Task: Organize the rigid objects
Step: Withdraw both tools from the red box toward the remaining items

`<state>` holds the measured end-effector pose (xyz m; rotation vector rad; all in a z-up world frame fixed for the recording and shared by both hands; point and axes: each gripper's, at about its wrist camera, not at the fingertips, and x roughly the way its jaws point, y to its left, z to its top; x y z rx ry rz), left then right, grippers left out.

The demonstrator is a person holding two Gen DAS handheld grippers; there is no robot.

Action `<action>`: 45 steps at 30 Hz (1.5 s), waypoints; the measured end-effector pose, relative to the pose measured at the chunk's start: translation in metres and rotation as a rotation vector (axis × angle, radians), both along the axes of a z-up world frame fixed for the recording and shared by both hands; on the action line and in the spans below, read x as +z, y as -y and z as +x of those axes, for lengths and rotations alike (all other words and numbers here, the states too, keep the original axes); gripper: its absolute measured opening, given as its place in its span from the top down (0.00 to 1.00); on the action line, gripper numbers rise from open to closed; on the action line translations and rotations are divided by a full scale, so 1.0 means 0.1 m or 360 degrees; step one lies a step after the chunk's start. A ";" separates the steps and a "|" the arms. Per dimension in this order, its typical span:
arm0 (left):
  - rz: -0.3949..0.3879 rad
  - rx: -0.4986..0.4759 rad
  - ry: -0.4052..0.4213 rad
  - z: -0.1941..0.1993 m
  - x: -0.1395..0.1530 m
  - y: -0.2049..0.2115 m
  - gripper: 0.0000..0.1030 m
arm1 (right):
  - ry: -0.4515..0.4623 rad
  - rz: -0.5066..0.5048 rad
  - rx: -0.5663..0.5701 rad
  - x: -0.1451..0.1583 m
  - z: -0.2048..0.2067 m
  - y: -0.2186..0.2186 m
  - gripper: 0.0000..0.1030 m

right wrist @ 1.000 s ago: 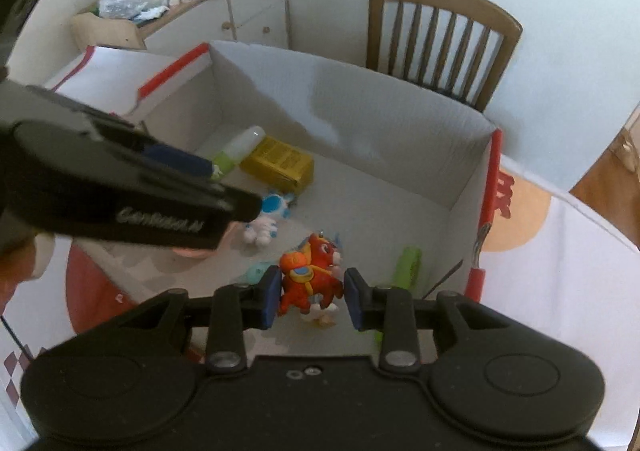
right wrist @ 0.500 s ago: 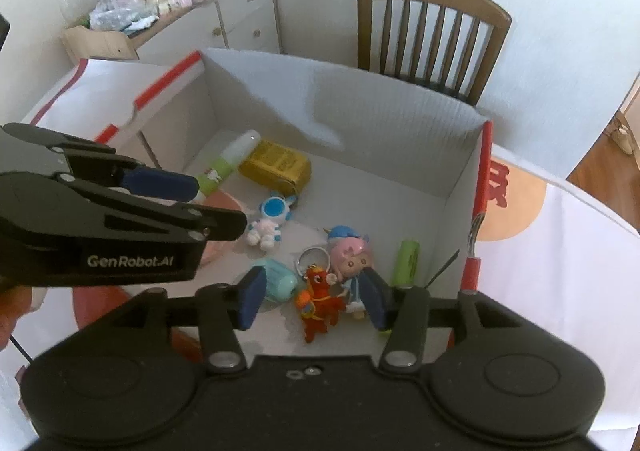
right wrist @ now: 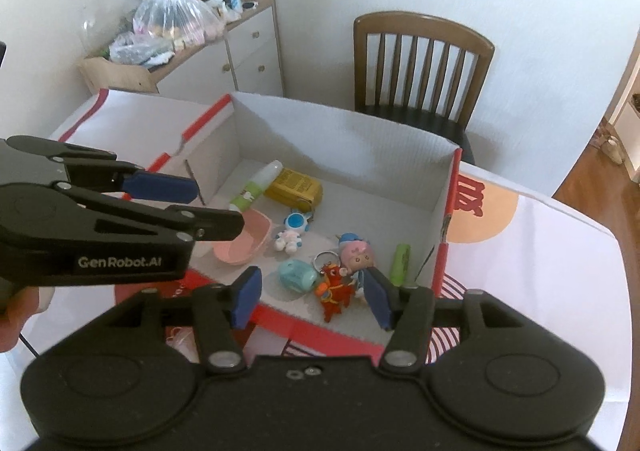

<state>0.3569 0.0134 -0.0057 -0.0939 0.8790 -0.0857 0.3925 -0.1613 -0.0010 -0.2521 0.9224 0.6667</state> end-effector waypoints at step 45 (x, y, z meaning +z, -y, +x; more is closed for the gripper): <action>-0.0084 -0.0115 0.0193 -2.00 -0.45 -0.17 0.20 | 0.0116 -0.0034 0.0193 -0.33 -1.91 0.27 0.11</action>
